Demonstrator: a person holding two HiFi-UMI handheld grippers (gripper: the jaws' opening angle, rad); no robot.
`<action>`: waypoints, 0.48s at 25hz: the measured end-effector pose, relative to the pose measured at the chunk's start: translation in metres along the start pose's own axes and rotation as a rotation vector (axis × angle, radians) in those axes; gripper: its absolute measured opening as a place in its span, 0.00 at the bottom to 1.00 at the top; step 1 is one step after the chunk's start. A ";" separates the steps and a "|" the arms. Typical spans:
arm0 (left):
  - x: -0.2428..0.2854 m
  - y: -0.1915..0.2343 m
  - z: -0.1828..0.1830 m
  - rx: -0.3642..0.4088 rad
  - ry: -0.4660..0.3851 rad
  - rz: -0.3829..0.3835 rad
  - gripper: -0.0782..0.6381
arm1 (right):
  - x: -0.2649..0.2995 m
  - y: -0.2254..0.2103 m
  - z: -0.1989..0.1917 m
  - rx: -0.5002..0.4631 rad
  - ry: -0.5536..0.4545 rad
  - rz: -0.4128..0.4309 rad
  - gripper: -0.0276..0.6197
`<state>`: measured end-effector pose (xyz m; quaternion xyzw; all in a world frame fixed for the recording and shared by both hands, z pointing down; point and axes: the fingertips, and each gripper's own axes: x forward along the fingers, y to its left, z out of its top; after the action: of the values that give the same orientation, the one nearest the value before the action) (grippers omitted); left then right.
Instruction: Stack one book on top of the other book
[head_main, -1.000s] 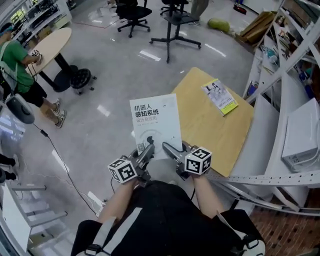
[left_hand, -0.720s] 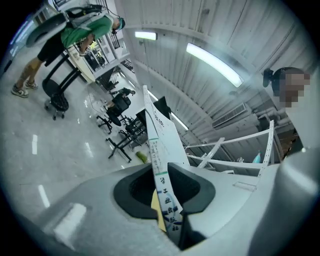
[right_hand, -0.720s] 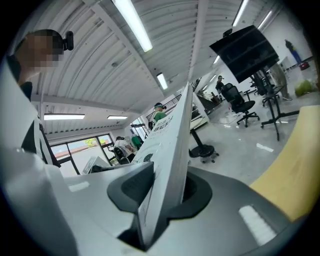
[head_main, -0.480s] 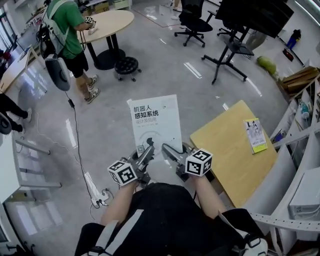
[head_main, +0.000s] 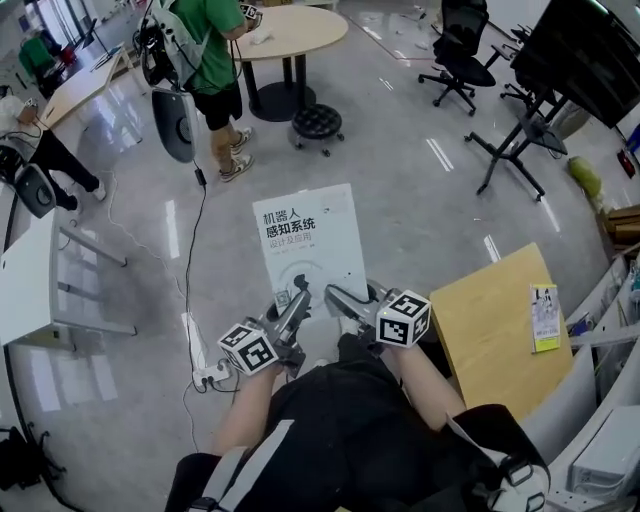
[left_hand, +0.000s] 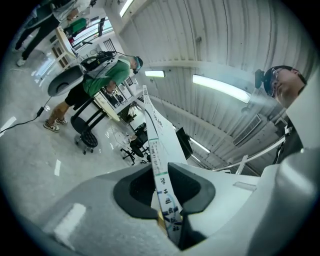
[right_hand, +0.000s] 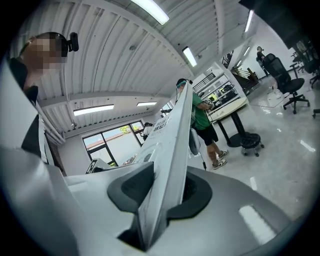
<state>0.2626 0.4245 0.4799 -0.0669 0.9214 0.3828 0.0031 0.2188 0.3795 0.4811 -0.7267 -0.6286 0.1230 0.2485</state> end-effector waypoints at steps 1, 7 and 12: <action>0.001 0.006 0.003 0.001 -0.008 0.011 0.21 | 0.007 -0.004 0.001 -0.001 0.004 0.011 0.19; 0.023 0.039 0.027 0.011 -0.029 0.062 0.21 | 0.042 -0.038 0.017 0.027 0.025 0.073 0.19; 0.069 0.069 0.058 0.012 -0.061 0.083 0.20 | 0.070 -0.083 0.054 0.015 0.034 0.106 0.19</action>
<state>0.1831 0.5052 0.4831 -0.0168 0.9251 0.3789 0.0158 0.1338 0.4656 0.4874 -0.7590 -0.5841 0.1283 0.2575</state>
